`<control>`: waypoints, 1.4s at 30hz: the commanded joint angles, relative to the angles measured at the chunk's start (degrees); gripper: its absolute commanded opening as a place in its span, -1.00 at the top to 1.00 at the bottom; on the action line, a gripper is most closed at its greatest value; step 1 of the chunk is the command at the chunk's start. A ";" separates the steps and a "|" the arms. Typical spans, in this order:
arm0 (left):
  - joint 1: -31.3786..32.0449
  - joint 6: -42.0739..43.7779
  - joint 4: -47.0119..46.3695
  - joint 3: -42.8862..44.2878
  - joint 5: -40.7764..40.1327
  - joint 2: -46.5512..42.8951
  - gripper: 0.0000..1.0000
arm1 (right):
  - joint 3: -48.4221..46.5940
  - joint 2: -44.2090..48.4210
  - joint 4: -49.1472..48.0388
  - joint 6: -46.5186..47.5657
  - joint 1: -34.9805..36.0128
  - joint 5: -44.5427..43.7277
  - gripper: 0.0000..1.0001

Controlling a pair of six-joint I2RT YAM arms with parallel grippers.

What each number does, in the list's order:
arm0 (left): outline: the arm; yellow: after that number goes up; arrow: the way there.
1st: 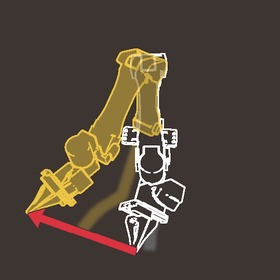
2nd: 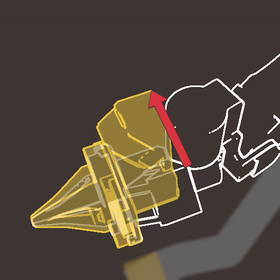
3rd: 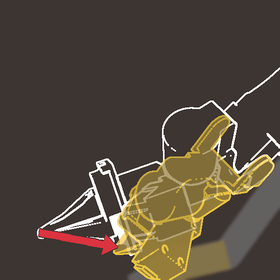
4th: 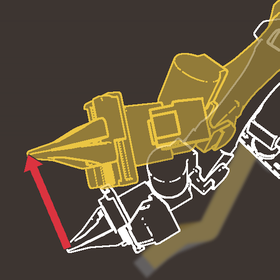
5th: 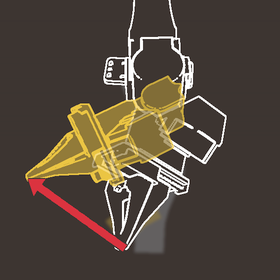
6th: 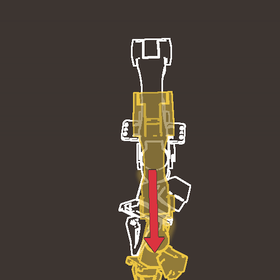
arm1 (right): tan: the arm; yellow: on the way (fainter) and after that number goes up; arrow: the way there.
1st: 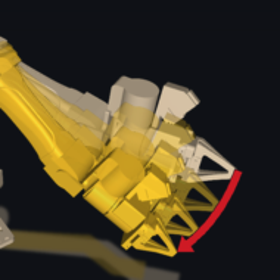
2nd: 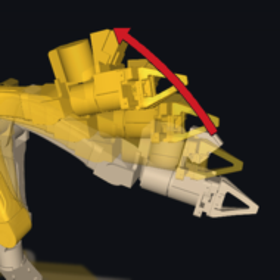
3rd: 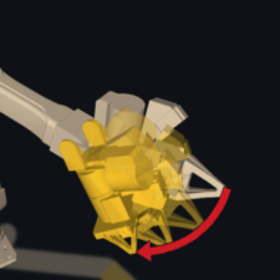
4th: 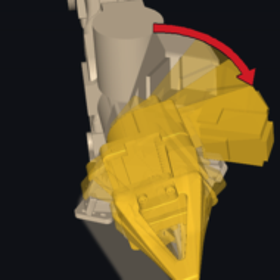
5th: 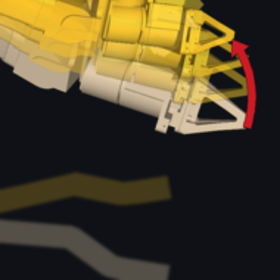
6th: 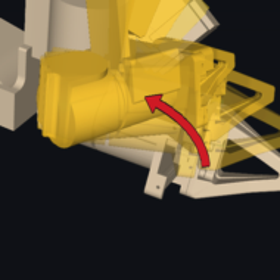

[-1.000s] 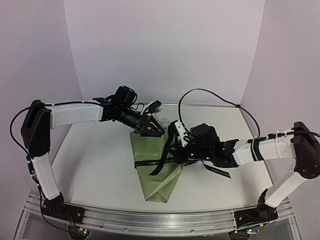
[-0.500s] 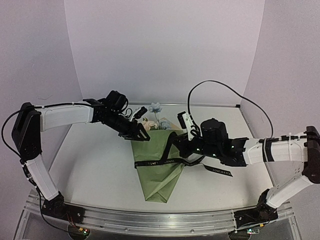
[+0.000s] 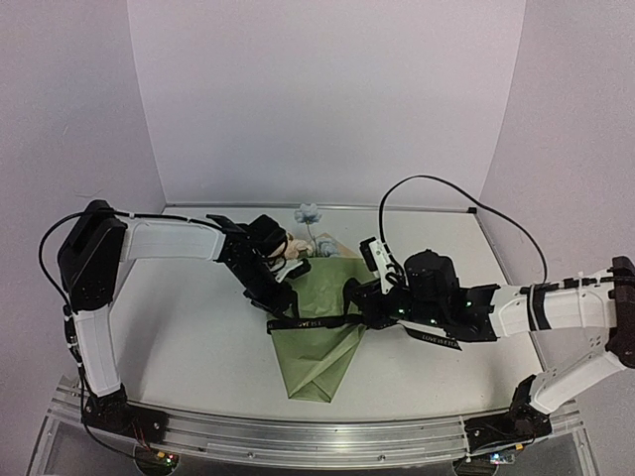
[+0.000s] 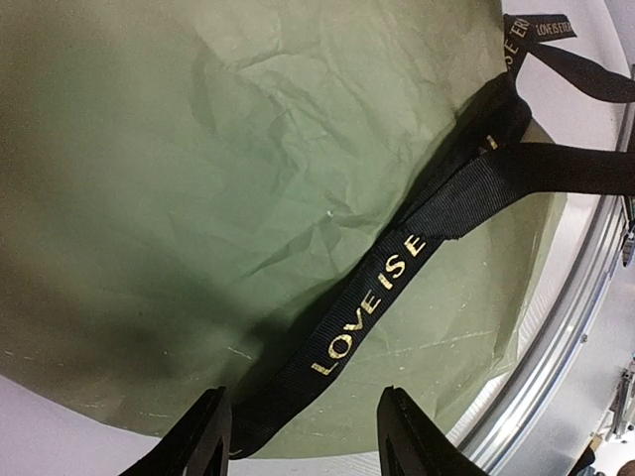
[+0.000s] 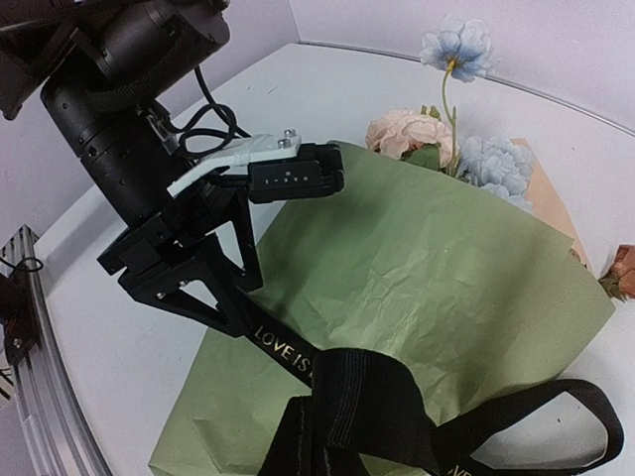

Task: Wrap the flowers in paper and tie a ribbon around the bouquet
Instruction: Cross the ribbon over the folded bouquet.

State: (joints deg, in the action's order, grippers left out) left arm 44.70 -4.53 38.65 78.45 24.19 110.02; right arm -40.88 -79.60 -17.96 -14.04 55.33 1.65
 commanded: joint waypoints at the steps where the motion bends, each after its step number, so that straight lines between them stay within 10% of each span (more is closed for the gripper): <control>1: 1.42 3.55 1.26 4.11 -4.67 1.00 -0.07 | -0.90 3.14 -1.41 -0.19 0.39 -1.04 1.00; 17: 5.71 6.80 1.56 5.49 -13.27 3.76 -0.05 | -5.68 5.69 0.43 1.32 0.41 0.50 1.00; 31: 6.37 6.90 0.70 5.77 -14.41 3.68 0.99 | -5.64 5.16 1.17 -1.35 0.41 4.44 1.00; 42: 4.03 5.91 -2.43 4.05 -6.23 -0.46 1.00 | -3.37 0.73 -3.43 3.37 3.33 2.75 1.00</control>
State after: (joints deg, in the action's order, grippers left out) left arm 50.56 1.67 38.85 82.15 12.82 114.20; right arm -44.86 -77.23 -17.80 -14.26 56.85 5.36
